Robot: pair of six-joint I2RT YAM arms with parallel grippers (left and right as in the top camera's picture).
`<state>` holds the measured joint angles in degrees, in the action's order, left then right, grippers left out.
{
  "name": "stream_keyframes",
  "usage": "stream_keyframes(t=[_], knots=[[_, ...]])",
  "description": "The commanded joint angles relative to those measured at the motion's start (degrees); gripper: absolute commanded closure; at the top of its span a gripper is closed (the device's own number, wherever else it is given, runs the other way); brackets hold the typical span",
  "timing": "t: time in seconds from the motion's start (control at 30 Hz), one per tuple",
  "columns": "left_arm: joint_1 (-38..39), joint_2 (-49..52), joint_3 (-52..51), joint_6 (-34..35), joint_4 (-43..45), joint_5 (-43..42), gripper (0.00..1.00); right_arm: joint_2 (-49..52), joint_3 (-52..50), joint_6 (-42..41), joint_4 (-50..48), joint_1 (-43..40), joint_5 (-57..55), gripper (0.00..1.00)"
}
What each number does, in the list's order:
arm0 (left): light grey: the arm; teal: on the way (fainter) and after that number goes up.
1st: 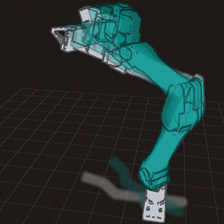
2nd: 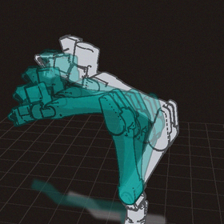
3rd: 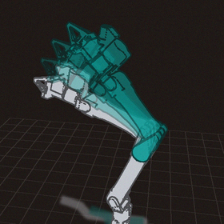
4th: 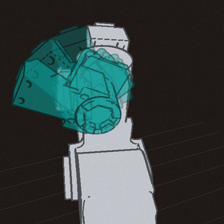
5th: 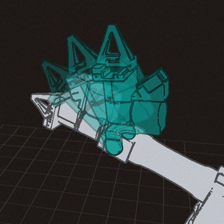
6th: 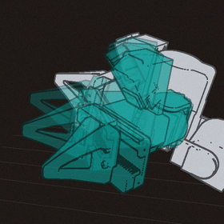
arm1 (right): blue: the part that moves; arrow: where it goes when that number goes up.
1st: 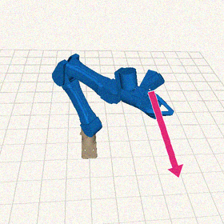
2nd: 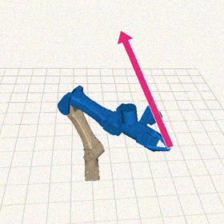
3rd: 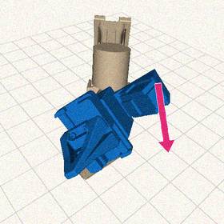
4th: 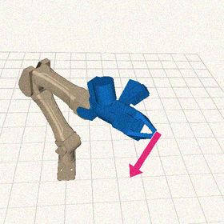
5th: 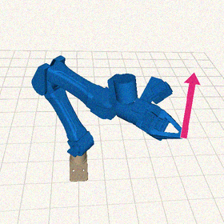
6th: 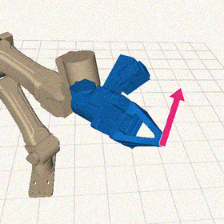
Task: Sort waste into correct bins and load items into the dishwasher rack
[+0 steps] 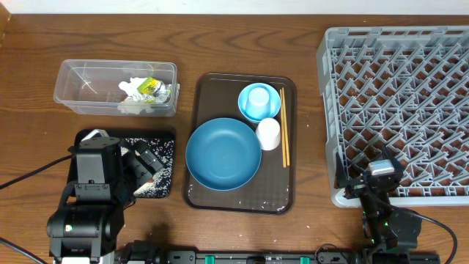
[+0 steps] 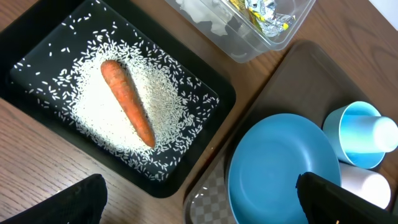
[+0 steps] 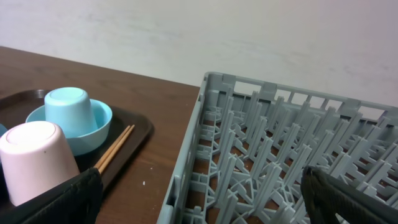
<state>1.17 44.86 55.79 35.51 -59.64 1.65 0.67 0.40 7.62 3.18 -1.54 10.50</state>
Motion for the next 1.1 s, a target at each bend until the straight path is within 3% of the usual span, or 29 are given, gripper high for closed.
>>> stream_keyframes(t=[0.0,0.1,0.4,0.63,0.8,0.93,1.07], knots=[[-0.24,0.0,-0.46,0.59,-0.15,-0.17,0.0,-0.35,-0.07,0.37,0.22,-0.7,-0.13,0.01],[-0.24,-0.02,-0.46,-2.54,-2.36,-0.13,0.0,-0.35,-0.07,0.37,0.24,-0.7,-0.13,0.01],[-0.07,0.0,-0.46,-3.17,-5.25,-0.15,0.0,-0.35,-0.07,0.37,0.24,-0.7,-0.13,0.01],[3.96,-2.47,-3.5,-20.5,-1.77,-0.2,0.0,-0.35,-0.07,0.37,0.24,-0.7,-0.13,0.01],[3.96,-9.29,-13.29,-25.99,8.33,-2.49,0.0,-0.35,-0.07,0.37,0.22,-0.7,-0.13,0.01],[3.96,-16.33,-25.51,-34.77,23.87,-10.32,0.0,-0.35,-0.07,0.37,0.24,-0.7,-0.13,0.01],[3.93,-22.03,-35.36,-35.28,36.87,-11.54,0.0,-0.35,-0.07,0.37,0.24,-0.7,-0.13,0.01]])
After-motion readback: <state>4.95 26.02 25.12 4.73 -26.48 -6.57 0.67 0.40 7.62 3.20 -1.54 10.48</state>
